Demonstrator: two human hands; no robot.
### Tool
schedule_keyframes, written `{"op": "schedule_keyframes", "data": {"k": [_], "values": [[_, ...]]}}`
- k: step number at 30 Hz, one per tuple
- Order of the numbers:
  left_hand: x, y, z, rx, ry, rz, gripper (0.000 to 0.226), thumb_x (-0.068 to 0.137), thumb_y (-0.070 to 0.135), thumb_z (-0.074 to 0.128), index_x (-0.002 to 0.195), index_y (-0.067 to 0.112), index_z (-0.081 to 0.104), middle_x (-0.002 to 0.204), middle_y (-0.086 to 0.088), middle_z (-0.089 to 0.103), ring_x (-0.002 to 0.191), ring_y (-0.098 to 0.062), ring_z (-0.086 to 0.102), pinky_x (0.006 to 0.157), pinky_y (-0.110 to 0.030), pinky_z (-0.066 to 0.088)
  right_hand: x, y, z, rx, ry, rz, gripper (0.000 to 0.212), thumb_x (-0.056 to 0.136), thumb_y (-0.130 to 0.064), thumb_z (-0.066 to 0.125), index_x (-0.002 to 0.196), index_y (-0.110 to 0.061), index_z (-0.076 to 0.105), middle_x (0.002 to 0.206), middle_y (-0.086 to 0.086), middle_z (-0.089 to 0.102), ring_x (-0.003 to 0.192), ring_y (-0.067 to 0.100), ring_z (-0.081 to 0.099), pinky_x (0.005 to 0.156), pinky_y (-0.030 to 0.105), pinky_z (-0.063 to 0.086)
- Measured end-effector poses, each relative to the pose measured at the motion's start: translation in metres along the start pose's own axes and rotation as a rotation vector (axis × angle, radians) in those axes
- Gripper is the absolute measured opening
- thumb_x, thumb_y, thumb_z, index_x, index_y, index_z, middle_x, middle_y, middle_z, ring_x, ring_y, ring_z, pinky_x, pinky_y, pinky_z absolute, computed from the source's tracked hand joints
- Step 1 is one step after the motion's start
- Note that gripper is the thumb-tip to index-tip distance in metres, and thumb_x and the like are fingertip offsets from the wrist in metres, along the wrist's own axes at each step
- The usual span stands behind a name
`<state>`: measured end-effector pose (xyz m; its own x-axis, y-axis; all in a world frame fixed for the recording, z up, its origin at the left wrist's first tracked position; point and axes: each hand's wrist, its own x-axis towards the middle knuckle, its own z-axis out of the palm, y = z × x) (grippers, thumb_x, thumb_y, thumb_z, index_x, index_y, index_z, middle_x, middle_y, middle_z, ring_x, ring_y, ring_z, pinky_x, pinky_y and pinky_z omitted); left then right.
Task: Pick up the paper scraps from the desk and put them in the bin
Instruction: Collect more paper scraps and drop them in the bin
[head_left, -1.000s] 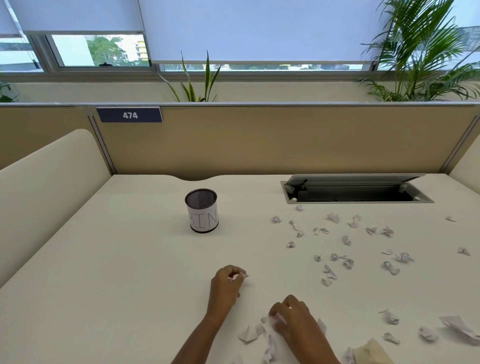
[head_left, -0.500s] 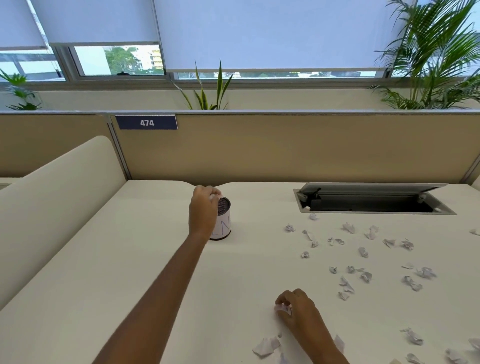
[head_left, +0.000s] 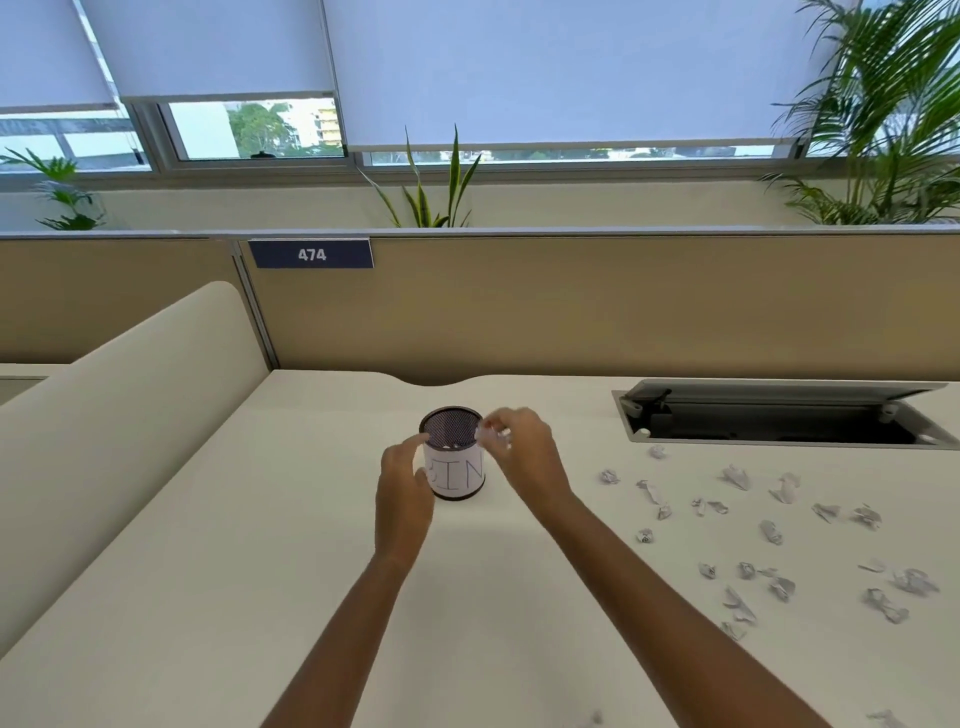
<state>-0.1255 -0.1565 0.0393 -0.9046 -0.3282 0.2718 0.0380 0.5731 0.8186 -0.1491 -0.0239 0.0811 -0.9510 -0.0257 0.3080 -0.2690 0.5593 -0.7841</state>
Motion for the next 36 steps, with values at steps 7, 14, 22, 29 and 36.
{"op": "schedule_keyframes", "data": {"k": [7,14,22,29,36], "values": [[-0.044,-0.012,0.001,-0.002,-0.133,0.022,0.032,0.089,-0.008,0.046,0.114,0.008,0.059,0.107,-0.006,0.054,0.084,-0.019,0.057,0.070,-0.012,0.040,0.046,-0.012,0.027,-0.120,-0.126,-0.041,0.027,0.089,-0.010,0.056,0.115,-0.005,0.058,0.123,0.019,0.051,0.107,0.032,0.055,0.091,0.034,0.042],[-0.092,-0.019,0.006,0.156,-0.655,0.026,0.040,0.092,0.022,0.055,0.131,0.025,0.046,0.119,-0.001,0.050,0.094,-0.007,0.050,0.083,-0.008,0.039,-0.008,0.025,0.001,-0.110,-0.186,0.019,0.037,0.086,-0.004,0.059,0.123,-0.010,0.054,0.128,0.016,0.050,0.116,0.027,0.052,0.096,0.029,0.039],[-0.143,-0.012,0.020,0.378,-1.098,0.186,0.084,0.076,0.034,0.073,0.143,0.040,0.023,0.143,0.005,0.024,0.131,-0.015,0.027,0.107,-0.026,0.030,-0.119,0.073,-0.052,-0.129,-0.372,0.249,0.035,0.087,-0.022,0.062,0.121,-0.017,0.054,0.130,0.007,0.051,0.108,0.021,0.057,0.082,0.018,0.041],[-0.172,-0.001,0.029,0.351,-0.864,0.219,0.035,0.085,0.021,0.061,0.119,0.026,0.054,0.119,0.002,0.044,0.111,-0.011,0.046,0.089,-0.026,0.045,-0.191,0.089,-0.076,-0.188,-0.511,0.245,0.049,0.081,-0.034,0.068,0.124,-0.023,0.049,0.126,-0.002,0.050,0.101,0.011,0.054,0.070,0.005,0.037],[-0.181,-0.005,0.027,0.270,-0.606,0.140,0.015,0.091,0.012,0.047,0.098,0.011,0.060,0.098,-0.002,0.053,0.094,-0.014,0.054,0.081,-0.023,0.041,-0.229,0.091,-0.058,-0.366,-0.505,0.054,0.032,0.090,-0.020,0.051,0.122,-0.023,0.050,0.124,0.000,0.047,0.114,0.016,0.043,0.089,0.024,0.039]]}}
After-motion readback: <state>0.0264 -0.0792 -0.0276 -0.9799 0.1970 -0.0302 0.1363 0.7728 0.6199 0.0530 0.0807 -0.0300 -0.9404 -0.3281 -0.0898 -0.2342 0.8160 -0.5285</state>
